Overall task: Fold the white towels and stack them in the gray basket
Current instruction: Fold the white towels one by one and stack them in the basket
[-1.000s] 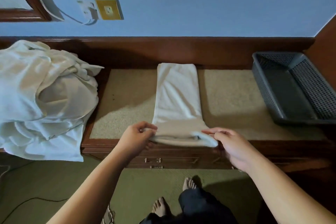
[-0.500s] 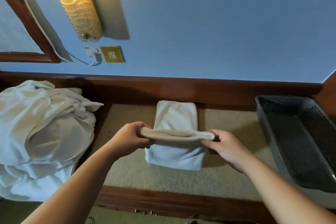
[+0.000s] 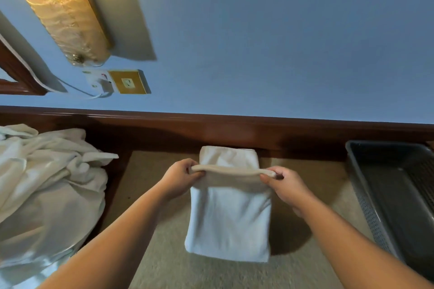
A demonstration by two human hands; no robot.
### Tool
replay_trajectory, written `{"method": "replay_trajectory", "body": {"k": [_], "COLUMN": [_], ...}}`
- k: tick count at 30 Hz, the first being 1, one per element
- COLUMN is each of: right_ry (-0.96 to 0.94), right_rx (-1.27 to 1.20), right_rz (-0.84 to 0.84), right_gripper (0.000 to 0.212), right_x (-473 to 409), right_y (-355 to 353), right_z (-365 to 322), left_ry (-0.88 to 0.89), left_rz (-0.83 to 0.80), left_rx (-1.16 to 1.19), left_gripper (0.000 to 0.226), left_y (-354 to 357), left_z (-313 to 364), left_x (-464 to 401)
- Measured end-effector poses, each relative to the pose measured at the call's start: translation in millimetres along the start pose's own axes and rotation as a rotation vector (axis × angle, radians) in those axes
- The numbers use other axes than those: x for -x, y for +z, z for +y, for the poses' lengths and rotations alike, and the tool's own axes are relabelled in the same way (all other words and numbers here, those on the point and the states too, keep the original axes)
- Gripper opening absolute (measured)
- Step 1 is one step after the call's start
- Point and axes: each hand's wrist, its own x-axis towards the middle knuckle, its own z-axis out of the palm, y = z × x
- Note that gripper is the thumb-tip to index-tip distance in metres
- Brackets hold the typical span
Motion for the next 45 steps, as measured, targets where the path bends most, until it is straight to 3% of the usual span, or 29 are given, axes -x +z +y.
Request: {"method": "replay_trajectory", "body": {"k": [7, 10, 13, 15, 18, 21, 27, 32, 38, 40, 45], "right_ry": [0.014, 0.084, 0.125, -0.011, -0.179, -0.099, -0.081, -0.011, -0.33, -0.298, -0.301], "right_rx": [0.073, 0.036, 0.194, 0.326, 0.583, 0.812, 0.912, 1.014, 0.982, 0.971, 0.977], "right_rz": [0.084, 0.243, 0.428, 0.494, 0.28, 0.084, 0.083, -0.061, 0.008, -0.057, 0.001], "right_gripper": [0.007, 0.022, 0.049, 0.049, 0.058, 0.069, 0.073, 0.073, 0.064, 0.064, 0.064], "right_x": [-122.5, -168.4, -175.5, -159.9, -138.9, -151.5, -175.4, -169.7, -67.2, -42.6, -46.4], "right_y": [8.9, 26.8, 53.6, 78.1, 113.8, 124.4, 129.5, 115.2, 120.8, 129.3, 133.4], "right_z": [-11.5, 4.4, 25.4, 44.3, 74.1, 97.8, 110.1, 86.1, 85.1, 114.5, 165.7], "left_ry": [-0.086, -0.194, -0.236, -0.097, 0.159, 0.116, 0.092, 0.04, 0.152, 0.117, 0.158], "left_rz": [0.18, 0.218, 0.205, 0.239, 0.078, -0.116, -0.066, -0.212, -0.107, -0.107, 0.021], "left_rx": [0.267, 0.381, 0.127, -0.173, -0.482, -0.597, -0.613, -0.699, -0.594, -0.565, -0.58], "left_gripper": [0.022, 0.044, 0.072, 0.07, 0.065, 0.067, 0.069, 0.073, 0.068, 0.066, 0.067], "left_y": [20.4, 41.2, 65.0, 87.5, 125.9, 149.5, 160.1, 136.9, 146.1, 160.3, 188.3], "left_z": [-3.3, -17.6, -34.6, -40.1, -48.8, -73.8, -83.2, -59.3, -43.5, -66.7, -105.7], "left_x": [-110.4, -147.7, -151.9, -129.1, -95.9, -103.7, -135.2, -131.4, -40.4, -18.3, -23.7]}}
